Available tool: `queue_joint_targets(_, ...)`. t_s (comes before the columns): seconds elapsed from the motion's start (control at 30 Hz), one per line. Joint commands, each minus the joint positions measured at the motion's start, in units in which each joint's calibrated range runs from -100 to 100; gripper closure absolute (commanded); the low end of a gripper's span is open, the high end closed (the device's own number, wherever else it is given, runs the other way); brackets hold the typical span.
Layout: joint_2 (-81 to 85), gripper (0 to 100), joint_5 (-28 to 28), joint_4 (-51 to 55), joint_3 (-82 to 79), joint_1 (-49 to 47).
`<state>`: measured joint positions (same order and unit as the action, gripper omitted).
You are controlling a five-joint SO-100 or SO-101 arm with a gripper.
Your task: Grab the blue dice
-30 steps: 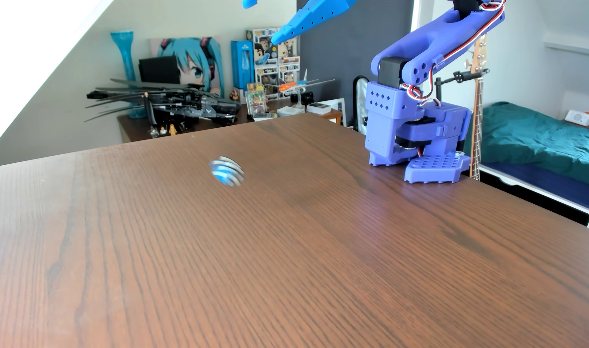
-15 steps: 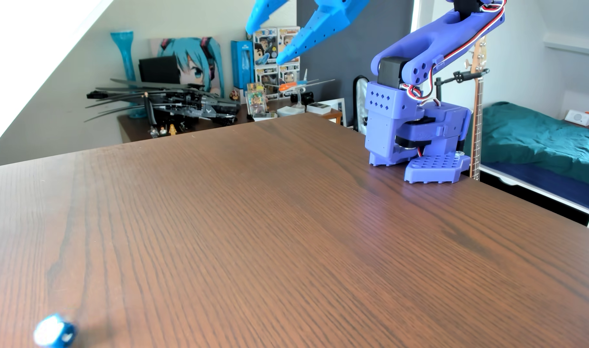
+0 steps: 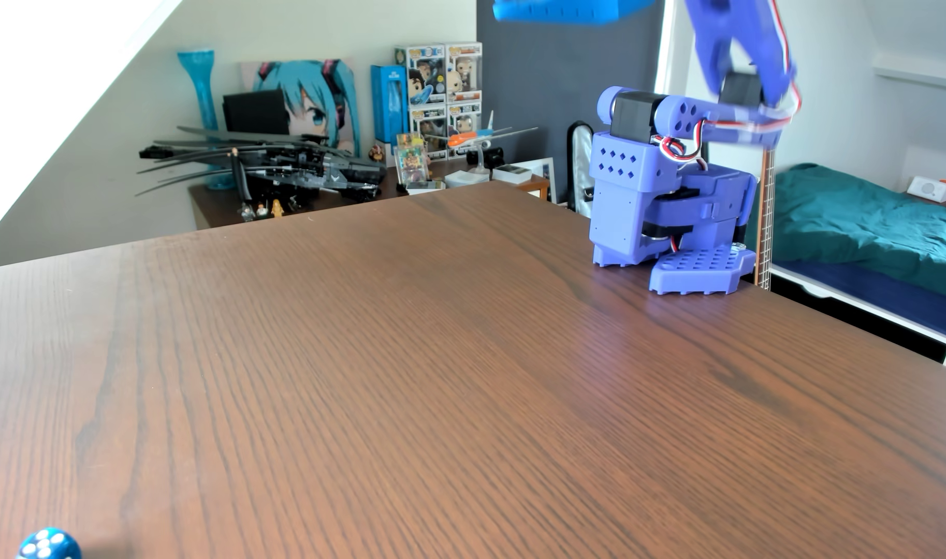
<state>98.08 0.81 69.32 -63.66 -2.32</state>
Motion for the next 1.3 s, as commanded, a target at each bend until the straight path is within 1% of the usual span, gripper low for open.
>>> queue_joint_targets(0.0,1.4,99,0.3,-1.6,-6.9,1.6)
queue_joint_targets(0.23,1.5,98,0.3,-2.0,-14.0,1.2)
queue_joint_targets(0.5,1.5,98,0.3,-6.2,-23.8,2.8)
queue_joint_targets(1.03,1.5,98,0.2,-7.3,-32.3,2.6)
queue_joint_targets(1.27,1.5,98,0.3,-7.3,-32.5,3.1)
